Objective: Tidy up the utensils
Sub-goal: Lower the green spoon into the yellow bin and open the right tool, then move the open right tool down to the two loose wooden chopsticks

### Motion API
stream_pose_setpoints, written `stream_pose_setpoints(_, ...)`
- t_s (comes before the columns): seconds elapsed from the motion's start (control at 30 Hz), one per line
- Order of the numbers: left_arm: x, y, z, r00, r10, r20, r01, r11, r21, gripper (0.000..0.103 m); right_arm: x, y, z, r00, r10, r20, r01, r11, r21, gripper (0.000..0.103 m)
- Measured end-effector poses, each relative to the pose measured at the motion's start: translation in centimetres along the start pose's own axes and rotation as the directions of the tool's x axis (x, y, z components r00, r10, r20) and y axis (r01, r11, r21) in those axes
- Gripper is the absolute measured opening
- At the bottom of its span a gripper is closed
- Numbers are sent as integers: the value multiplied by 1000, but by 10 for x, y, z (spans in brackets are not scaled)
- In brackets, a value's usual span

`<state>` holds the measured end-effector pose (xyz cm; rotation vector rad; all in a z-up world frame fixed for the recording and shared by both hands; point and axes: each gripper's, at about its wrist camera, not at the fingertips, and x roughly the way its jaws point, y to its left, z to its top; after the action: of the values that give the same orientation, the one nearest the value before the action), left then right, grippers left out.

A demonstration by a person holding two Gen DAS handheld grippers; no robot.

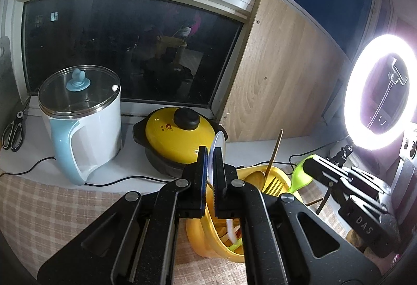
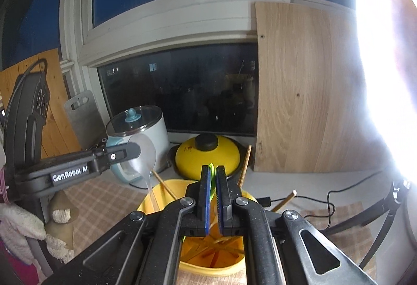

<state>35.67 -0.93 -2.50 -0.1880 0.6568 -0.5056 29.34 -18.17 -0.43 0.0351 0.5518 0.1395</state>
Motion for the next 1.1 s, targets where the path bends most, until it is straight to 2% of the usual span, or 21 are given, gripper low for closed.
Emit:
stream_pose_setpoints(0.23, -2, -3, -2, 1000, 12, -5, -12, 1000, 14, 0, 1, 0, -9, 999, 24, -30, -24, 1000, 8, 3)
stream_pose_setpoints(0.3, -2, -4, -2, 1000, 17, -7, -17, 1000, 19, 4, 1, 0, -11, 999, 34, -37, -34, 999, 9, 6)
stream_pose_setpoints(0.37, -5, -4, -3, 1000, 19, -6, -19, 1000, 18, 18, -1, 0, -12, 999, 40, -31, -40, 999, 10, 27)
stream_pose_setpoints(0.43, -8, -5, -4, 1000, 22, 4, -22, 1000, 18, 24, -4, 1, -12, 999, 41, -26, -41, 999, 8, 27)
stream_pose_setpoints(0.53, -14, -6, -4, 1000, 29, 9, -29, 999, 22, 24, -8, 2, -14, 999, 41, -31, -41, 999, 7, 33)
stream_pose_setpoints(0.63, -19, -8, -6, 999, 35, 11, -35, 999, 32, 24, -13, 1, -16, 999, 41, -26, -41, 999, 16, 54)
stream_pose_setpoints(0.73, -24, -10, -7, 999, 45, 12, -45, 998, 42, 24, -19, 0, -18, 999, 46, -23, -45, 999, 22, 57)
stream_pose_setpoints(0.83, -30, -10, -11, 998, 53, 15, -53, 998, 39, 25, -25, -1, -21, 999, 44, -26, -43, 999, 28, 70)
stream_pose_setpoints(0.93, -38, -11, -16, 997, 72, 29, -73, 997, 36, 25, -32, -4, -24, 998, 51, -30, -49, 998, 43, 75)
stream_pose_setpoints(0.97, -41, -10, -18, 997, 76, 32, -77, 996, 36, 25, -34, -6, -26, 998, 52, -33, -50, 998, 49, 80)
stream_pose_setpoints(1.0, -44, -10, -21, 996, 79, 35, -80, 996, 36, 26, -37, -7, -27, 998, 53, -37, -51, 997, 55, 83)
stream_pose_setpoints(1.07, -51, -9, -27, 996, 83, 34, -84, 996, 32, 38, -42, -8, -31, 997, 59, -42, -56, 997, 62, 90)
stream_pose_setpoints(1.1, -56, -9, -30, 995, 89, 34, -90, 995, 30, 39, -45, -9, -34, 997, 66, -49, -62, 996, 63, 92)
